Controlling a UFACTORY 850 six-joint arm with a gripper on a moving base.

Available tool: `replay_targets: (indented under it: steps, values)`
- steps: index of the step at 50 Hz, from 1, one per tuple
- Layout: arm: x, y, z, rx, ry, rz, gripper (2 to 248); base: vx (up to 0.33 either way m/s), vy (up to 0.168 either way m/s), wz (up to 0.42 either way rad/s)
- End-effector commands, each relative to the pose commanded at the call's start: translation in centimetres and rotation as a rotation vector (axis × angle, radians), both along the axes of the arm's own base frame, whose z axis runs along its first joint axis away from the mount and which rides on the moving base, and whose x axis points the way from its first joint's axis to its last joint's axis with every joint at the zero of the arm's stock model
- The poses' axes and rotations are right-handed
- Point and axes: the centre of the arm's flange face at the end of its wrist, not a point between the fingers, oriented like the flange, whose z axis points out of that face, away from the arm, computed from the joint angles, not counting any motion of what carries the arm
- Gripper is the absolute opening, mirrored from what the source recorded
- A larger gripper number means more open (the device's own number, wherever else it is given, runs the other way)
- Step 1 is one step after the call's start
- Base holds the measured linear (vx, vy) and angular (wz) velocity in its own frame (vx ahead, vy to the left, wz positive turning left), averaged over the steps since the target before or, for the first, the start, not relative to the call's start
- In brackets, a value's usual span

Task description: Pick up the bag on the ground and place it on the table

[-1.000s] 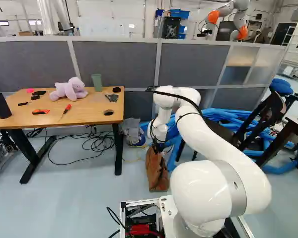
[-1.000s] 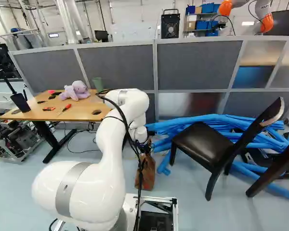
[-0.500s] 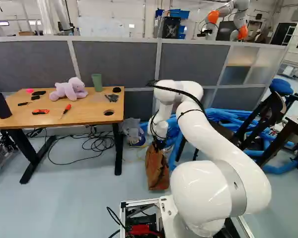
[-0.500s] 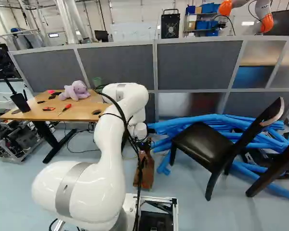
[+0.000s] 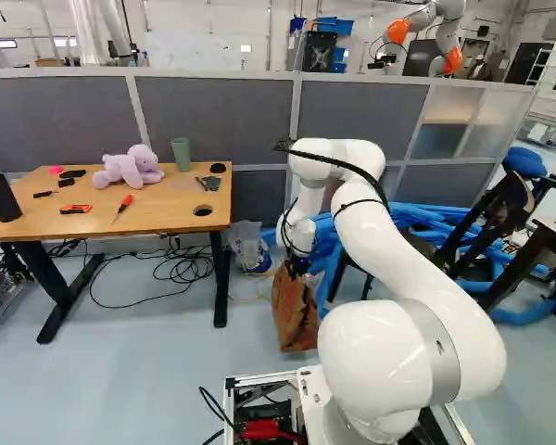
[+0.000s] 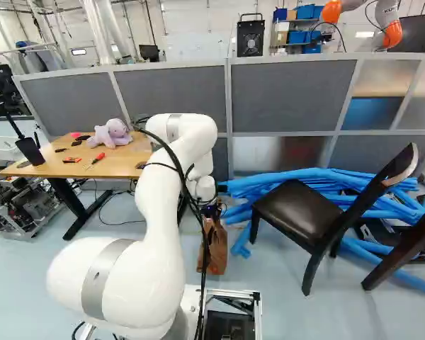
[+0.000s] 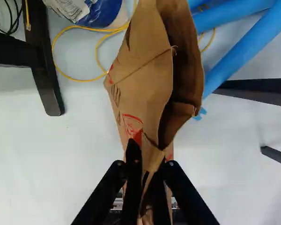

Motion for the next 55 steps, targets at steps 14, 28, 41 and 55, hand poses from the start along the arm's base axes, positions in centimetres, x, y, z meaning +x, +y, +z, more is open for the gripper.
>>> replay_targets:
  steps: [14, 28, 41, 55]
  values:
    - [-0.2, 0.0, 2.1, 0.0, -0.01, 0.0, 25, 0.0, 0.0, 0.0]
    - [-0.4, 0.0, 4.2, -0.001, -0.021, 0.0, 25, 0.0, 0.0, 0.0]
    - [-0.7, 0.0, 6.2, -0.002, -0.033, 0.0, 25, 0.0, 0.0, 0.0]
    - [-0.9, 0.0, 8.3, -0.002, -0.048, 0.0, 25, 0.0, 0.0, 0.0]
